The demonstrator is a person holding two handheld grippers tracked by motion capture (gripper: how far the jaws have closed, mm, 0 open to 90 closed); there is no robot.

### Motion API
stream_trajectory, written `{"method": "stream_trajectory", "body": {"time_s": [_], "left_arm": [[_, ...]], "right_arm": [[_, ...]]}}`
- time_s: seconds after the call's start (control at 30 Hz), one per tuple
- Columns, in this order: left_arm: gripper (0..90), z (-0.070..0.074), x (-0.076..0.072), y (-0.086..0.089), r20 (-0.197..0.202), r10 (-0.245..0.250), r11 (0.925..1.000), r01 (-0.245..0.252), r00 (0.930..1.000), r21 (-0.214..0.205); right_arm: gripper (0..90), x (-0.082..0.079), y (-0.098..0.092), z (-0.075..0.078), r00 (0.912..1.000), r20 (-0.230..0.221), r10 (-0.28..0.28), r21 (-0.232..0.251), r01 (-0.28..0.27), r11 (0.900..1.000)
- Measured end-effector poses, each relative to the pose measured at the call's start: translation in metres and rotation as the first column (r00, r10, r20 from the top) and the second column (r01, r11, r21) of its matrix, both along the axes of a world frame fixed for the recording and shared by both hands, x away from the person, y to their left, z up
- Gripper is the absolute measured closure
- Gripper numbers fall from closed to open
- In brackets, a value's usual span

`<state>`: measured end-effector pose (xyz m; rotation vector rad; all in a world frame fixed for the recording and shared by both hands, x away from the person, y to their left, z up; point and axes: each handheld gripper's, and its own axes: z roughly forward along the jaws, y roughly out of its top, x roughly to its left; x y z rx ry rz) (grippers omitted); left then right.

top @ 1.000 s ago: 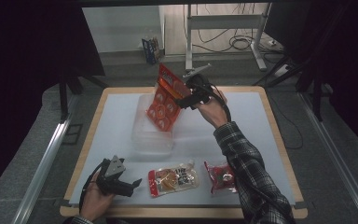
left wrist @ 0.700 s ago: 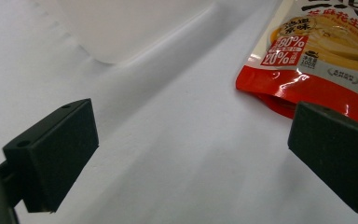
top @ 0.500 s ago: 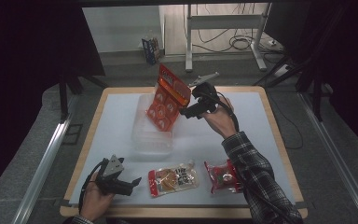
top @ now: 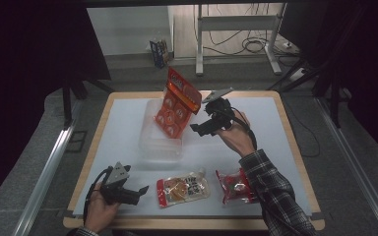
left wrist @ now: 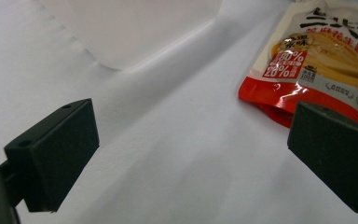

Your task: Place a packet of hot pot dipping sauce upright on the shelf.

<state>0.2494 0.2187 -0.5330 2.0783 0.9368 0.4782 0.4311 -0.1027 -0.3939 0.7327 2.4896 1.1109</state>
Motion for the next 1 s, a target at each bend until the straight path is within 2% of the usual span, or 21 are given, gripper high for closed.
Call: {"method": "stream_trajectory", "body": {"time_s": [0.17,0.33,0.43,0.57,0.77,1.0], "left_arm": [[0.8,-0.001,0.0,-0.002,0.0,0.007,0.9996,-0.007,1.0,0.027],[0.6,-0.001,0.0,-0.004,-0.001,0.004,0.9995,-0.004,1.0,0.032],[0.6,-0.001,-0.001,-0.004,-0.004,0.001,0.9993,-0.001,1.0,0.039],[0.6,-0.001,0.0,-0.005,-0.008,0.002,0.999,-0.001,1.0,0.045],[0.4,-0.002,0.0,-0.007,-0.011,-0.005,0.9974,0.005,0.9999,0.072],[0.4,-0.002,-0.001,-0.007,-0.01,-0.003,0.9973,0.004,0.9999,0.073]], "right_arm": [[0.0,-0.01,-0.004,-0.005,0.9999,-0.01,-0.007,0.032,0.007,0.9995],[0.0,-0.018,-0.006,-0.009,1.0,0.0,0.001,0.029,-0.001,0.9996],[0.0,-0.027,-0.01,-0.012,0.9999,-0.014,0.007,0.048,-0.006,0.9988],[0.0,-0.035,-0.016,-0.015,1.0,-0.002,0.009,0.058,-0.009,0.9983],[0.0,-0.047,-0.023,-0.021,0.9997,-0.011,0.02,0.087,-0.019,0.9961],[0.0,-0.057,-0.026,-0.027,0.999,-0.015,0.042,0.105,-0.041,0.9937]]}}
